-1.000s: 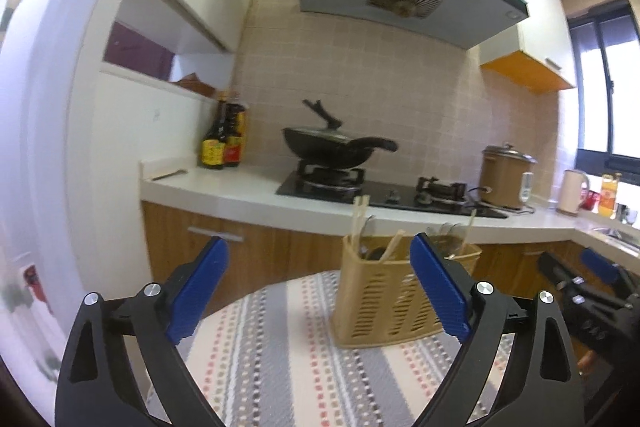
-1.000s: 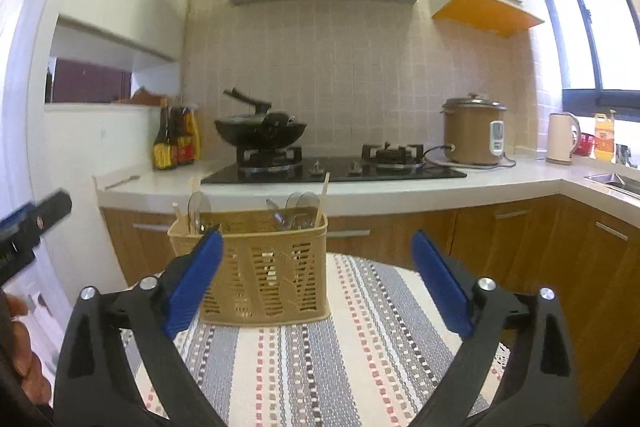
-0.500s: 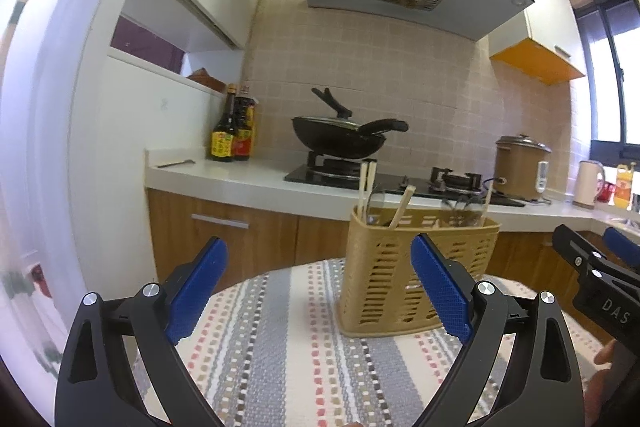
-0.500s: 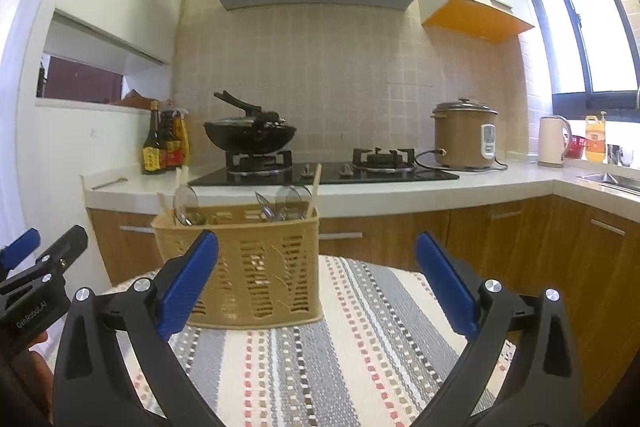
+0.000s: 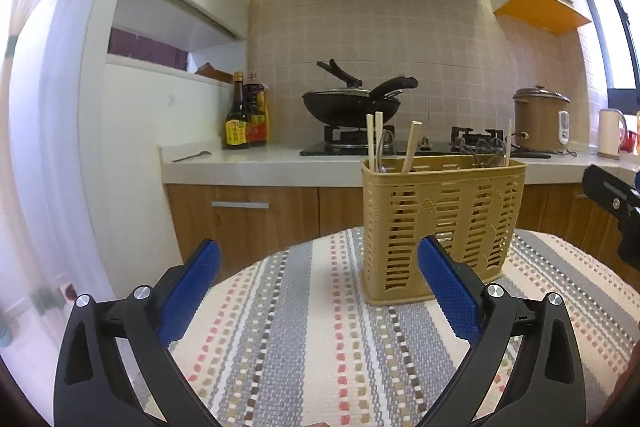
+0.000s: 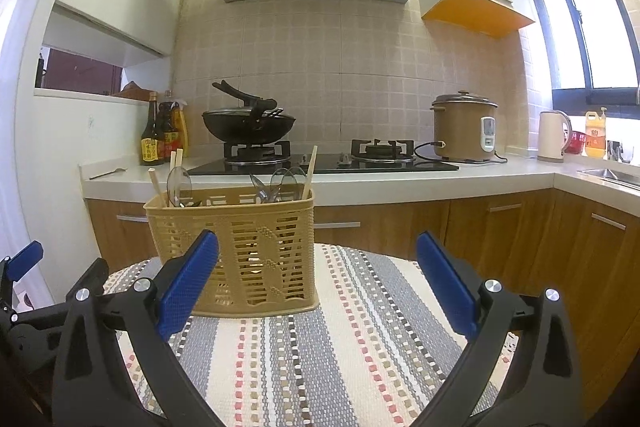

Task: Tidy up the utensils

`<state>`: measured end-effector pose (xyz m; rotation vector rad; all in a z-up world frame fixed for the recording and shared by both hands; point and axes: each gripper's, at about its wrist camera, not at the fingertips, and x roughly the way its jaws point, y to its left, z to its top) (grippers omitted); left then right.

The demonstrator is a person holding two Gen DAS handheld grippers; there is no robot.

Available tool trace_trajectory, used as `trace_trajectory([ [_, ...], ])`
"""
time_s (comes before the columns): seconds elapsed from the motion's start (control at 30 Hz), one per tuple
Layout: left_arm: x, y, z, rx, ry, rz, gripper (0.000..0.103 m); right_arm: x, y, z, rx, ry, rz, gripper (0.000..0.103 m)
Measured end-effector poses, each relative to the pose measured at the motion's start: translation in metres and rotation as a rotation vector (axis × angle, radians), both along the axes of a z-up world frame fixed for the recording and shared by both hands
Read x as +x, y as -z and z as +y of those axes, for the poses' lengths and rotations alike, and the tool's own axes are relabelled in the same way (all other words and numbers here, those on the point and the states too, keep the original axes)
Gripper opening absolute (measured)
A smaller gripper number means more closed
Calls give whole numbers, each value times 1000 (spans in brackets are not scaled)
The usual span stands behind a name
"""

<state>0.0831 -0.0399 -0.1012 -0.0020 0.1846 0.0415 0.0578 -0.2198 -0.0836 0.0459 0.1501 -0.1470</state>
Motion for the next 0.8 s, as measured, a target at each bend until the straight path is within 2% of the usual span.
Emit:
trace_trajectory([
  [0.23,3,-1,11,-47,-8,9,95,0,1,3,-19,-3,2,95],
  [0.8,3,0,7,-42,21,9,95,5,3,0,-8,-2,24,95],
])
